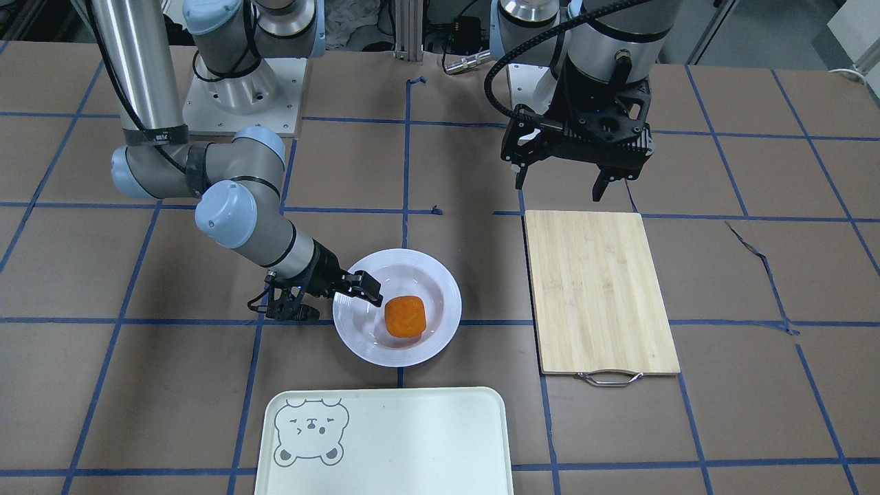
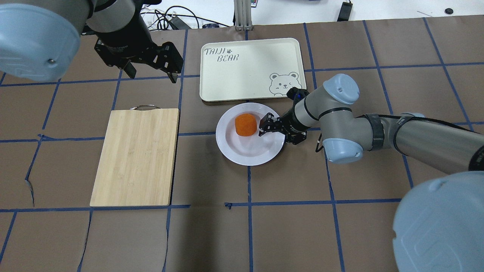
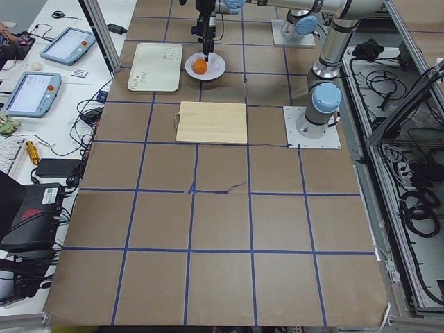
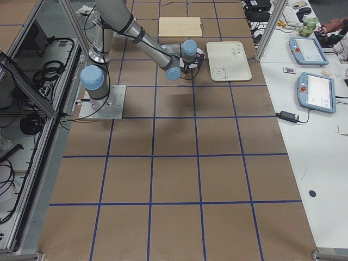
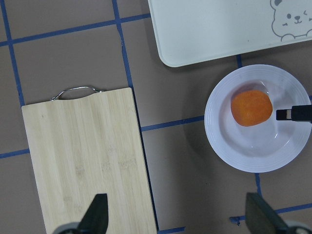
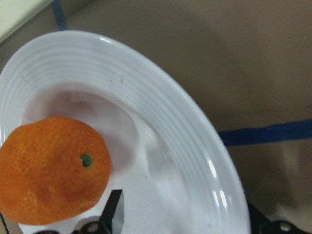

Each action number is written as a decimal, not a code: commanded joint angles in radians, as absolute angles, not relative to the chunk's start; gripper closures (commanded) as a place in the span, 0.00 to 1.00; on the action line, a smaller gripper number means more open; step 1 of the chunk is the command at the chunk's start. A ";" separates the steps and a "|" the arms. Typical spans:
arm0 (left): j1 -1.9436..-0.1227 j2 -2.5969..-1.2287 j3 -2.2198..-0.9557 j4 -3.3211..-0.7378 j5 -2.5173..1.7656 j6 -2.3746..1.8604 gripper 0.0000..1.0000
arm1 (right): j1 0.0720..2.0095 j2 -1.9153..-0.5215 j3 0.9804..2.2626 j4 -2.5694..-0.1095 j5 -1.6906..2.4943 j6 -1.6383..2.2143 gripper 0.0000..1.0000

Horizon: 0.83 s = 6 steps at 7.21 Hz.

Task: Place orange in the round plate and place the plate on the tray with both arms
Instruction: 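Retract the left arm while the right gripper reaches to grip the plate rim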

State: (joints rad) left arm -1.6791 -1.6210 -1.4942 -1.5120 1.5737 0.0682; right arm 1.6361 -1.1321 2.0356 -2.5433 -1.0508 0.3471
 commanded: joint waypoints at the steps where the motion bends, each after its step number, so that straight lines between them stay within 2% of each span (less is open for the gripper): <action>1: -1.678 -1.617 -1.499 -1.511 1.572 0.067 0.00 | 1.641 -1.126 2.036 -2.543 -1.052 0.356 0.35; 2: -1.677 -1.617 -1.497 -1.509 1.572 0.069 0.00 | 1.641 -1.124 2.036 -2.543 -1.052 0.354 0.45; 3: -1.677 -1.617 -1.497 -1.509 1.572 0.069 0.00 | 1.641 -1.124 2.034 -2.543 -1.054 0.356 0.71; 4: -1.677 -1.617 -1.497 -1.511 1.572 0.069 0.00 | 1.641 -1.127 2.030 -2.546 -1.058 0.354 0.87; 5: -1.677 -1.618 -1.497 -1.509 1.572 0.069 0.00 | 1.641 -1.127 2.026 -2.551 -1.063 0.356 0.98; 6: -1.677 -1.617 -1.499 -1.511 1.572 0.068 0.00 | 1.640 -1.131 2.013 -2.549 -1.054 0.371 1.00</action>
State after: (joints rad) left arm -1.6767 -1.6173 -1.4974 -1.5101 1.5723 0.0687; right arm 1.6413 -1.1285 2.0245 -2.5486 -1.0588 0.3592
